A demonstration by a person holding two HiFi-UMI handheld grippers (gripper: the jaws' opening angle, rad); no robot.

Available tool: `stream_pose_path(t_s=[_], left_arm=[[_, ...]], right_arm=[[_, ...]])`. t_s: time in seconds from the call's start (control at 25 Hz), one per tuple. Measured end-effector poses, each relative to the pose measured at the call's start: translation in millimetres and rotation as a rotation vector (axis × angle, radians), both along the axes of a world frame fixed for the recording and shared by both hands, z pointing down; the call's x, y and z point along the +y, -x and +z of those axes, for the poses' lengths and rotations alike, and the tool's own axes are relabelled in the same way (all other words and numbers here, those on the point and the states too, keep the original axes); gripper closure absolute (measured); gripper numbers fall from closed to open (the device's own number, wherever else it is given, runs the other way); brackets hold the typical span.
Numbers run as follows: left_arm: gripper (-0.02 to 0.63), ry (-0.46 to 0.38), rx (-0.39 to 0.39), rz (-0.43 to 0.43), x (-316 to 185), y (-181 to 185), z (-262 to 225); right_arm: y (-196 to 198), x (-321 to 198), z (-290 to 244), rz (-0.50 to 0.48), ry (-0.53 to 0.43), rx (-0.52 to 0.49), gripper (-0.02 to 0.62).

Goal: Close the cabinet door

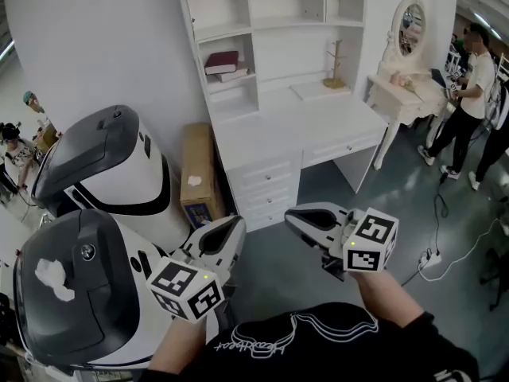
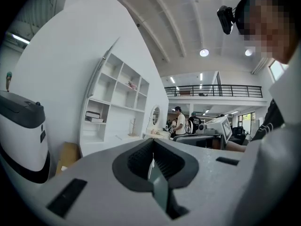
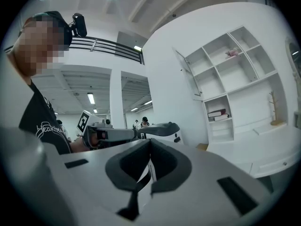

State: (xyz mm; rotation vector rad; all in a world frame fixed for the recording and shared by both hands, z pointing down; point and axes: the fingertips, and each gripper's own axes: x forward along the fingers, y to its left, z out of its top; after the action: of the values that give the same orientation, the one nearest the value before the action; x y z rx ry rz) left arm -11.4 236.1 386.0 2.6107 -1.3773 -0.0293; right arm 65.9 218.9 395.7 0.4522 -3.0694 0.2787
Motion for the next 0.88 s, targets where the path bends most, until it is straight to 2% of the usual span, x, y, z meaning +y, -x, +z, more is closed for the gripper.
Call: stream_pose_path(t_s=[0.28,0.56,0.64,0.72,0.88], left_arm=[[0.601,-0.026,-0.013,0.024,-23,35,-3],[0.601,-0.018,0.029,0.044,-45,72,7],[0.601,-0.017,0.046,0.066,-54,76,7],[0.601,-0.027,0.031,0.088,-63,75,8],[0.601,-0.055,0.015,0.098,-87,80,7]], right_arm=[[34,-23,-12,0.030,-0.026,-0.026,0.592],[63,-35,-1,0.035,-0.025,-0.005,0.592],[67,-43,2,0.037,-0.017,0.008,0.592],[68,-53,-1,0.041,-0.019,0.009,0.592],[71,-82,-9,0.049,-0.023,-0.038,0.592]])
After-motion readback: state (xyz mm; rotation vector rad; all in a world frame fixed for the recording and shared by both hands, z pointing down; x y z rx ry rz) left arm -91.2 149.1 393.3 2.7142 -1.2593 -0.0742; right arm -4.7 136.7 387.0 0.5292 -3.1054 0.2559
